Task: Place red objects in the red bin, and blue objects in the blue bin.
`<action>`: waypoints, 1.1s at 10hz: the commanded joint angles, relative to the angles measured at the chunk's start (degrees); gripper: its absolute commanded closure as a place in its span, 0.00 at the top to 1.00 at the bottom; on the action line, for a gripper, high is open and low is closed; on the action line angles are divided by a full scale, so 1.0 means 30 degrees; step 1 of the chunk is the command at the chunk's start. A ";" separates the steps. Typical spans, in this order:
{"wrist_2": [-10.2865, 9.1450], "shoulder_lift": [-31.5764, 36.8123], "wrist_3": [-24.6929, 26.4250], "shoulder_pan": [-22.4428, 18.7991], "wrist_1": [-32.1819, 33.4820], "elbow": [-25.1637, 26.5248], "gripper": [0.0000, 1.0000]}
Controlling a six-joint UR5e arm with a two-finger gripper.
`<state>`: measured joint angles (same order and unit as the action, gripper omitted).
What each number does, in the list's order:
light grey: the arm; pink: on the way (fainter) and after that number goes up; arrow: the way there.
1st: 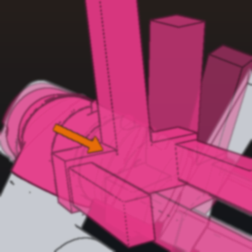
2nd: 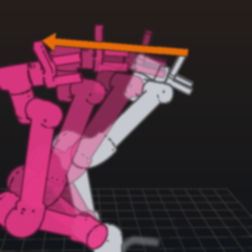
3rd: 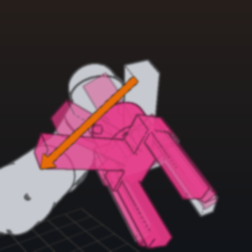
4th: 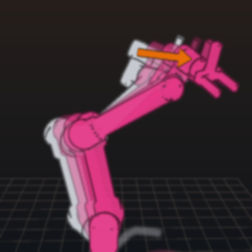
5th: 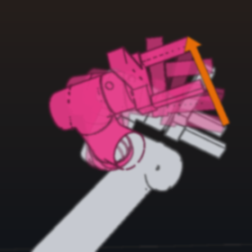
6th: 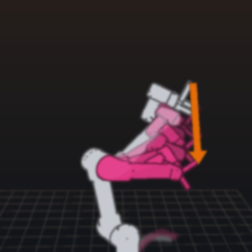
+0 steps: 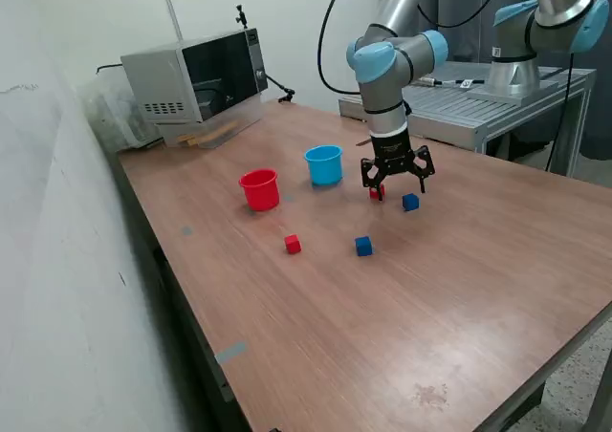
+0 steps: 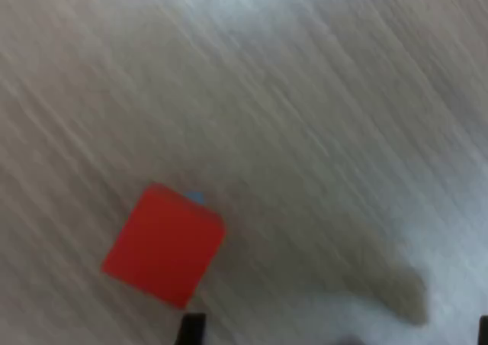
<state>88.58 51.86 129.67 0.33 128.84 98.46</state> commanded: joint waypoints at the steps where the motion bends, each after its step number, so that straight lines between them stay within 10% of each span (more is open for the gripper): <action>1: 0.0587 0.0086 -0.0334 -0.0398 0.0792 0.0725 1.00; 11: 0.0533 0.1083 0.0635 -0.1604 0.0912 0.0316 1.00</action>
<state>90.44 55.14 131.79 -4.98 131.62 99.52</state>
